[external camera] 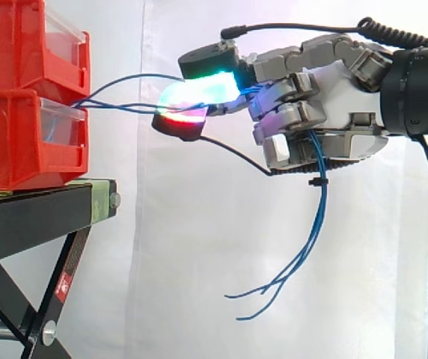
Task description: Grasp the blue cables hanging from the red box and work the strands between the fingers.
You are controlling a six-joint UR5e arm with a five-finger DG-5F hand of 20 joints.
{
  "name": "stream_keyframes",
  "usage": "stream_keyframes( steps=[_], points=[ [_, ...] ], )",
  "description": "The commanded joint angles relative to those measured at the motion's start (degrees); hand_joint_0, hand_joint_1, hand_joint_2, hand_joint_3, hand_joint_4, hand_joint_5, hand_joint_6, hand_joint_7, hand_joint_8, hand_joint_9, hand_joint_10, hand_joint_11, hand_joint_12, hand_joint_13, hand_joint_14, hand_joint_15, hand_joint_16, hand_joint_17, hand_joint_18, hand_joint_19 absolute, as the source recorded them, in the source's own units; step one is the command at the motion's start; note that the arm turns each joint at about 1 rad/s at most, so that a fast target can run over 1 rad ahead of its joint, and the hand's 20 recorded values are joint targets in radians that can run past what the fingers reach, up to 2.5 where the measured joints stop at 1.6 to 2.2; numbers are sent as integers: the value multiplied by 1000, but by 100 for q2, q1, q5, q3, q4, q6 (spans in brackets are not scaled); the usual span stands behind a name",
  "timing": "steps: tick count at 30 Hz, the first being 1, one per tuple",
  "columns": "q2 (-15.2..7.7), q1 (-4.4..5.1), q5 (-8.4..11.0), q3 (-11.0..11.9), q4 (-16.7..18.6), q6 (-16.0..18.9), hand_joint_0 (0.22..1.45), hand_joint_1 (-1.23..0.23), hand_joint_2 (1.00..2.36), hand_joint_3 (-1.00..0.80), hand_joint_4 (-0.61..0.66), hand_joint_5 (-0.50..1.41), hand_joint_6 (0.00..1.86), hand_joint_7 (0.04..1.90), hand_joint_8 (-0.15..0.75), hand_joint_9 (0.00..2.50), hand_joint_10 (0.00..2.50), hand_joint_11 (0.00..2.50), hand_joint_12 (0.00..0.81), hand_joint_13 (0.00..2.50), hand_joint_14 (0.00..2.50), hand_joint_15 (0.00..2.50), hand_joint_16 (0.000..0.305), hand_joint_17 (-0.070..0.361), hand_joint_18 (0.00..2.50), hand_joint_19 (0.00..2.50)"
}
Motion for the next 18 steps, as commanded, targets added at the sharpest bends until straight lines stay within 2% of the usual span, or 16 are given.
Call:
stream_keyframes(
  steps=[1,2,3,4,5,6,7,8,9,10,13,15,16,18],
  points=[
    [4,1,10,-2,-31,5,1188,-651,1008,305,234,581,20,1249,478,1742,2500,2500,586,1938,2500,1600,255,191,2500,583],
    [-5,1,10,7,-31,14,1186,-649,1008,320,234,590,19,1251,478,1742,2500,2500,586,1938,2500,1600,255,191,2500,583],
    [-5,1,10,-2,-31,23,1103,-675,1001,295,245,606,18,1252,478,1742,2500,2500,586,1938,2500,1600,255,191,2500,583],
    [4,1,10,-2,-31,40,926,-675,1181,140,295,619,20,1240,478,1742,2500,2500,586,1938,2500,1600,255,191,2500,583],
    [-5,1,10,-2,-31,49,911,-686,1145,142,316,611,19,1234,478,1742,2500,2500,586,1938,2500,1600,255,191,2500,583],
    [-5,1,18,-2,-31,58,831,-689,1095,-37,365,591,19,1215,478,1742,2500,2500,586,1938,2500,1600,255,191,2500,583],
    [-5,1,18,-2,-31,58,826,-670,1003,-106,377,576,19,1210,478,1742,2500,2500,586,1938,2500,1600,255,191,2500,583],
    [-5,10,27,7,-31,67,830,-669,1004,-133,367,570,19,1213,478,1742,2500,2500,586,1938,2500,1600,255,191,2500,583],
    [4,10,36,-2,-31,67,907,-683,1013,-103,315,525,18,1221,478,1742,2500,2500,586,1938,2500,1600,255,191,2500,583],
    [4,10,45,-2,-31,67,1037,-706,1013,59,266,503,19,1226,478,1742,2500,2500,586,1938,2500,1600,255,191,2500,583],
    [4,27,71,7,-31,93,1235,-673,1009,218,218,582,19,1234,478,1742,2500,2500,586,1938,2500,1600,255,191,2500,583],
    [-5,36,97,7,-31,137,1230,-667,1009,240,220,598,20,1226,478,1742,2500,2500,586,1938,2500,1600,255,191,2500,583],
    [-5,36,97,7,-31,137,1171,-686,1005,241,241,607,20,1207,478,1742,2500,2500,586,1938,2500,1600,255,191,2500,583],
    [4,45,168,-2,-31,304,988,-721,1003,89,304,585,20,1135,478,1742,2500,2500,586,1938,2500,1600,255,191,2500,583]
  ],
)
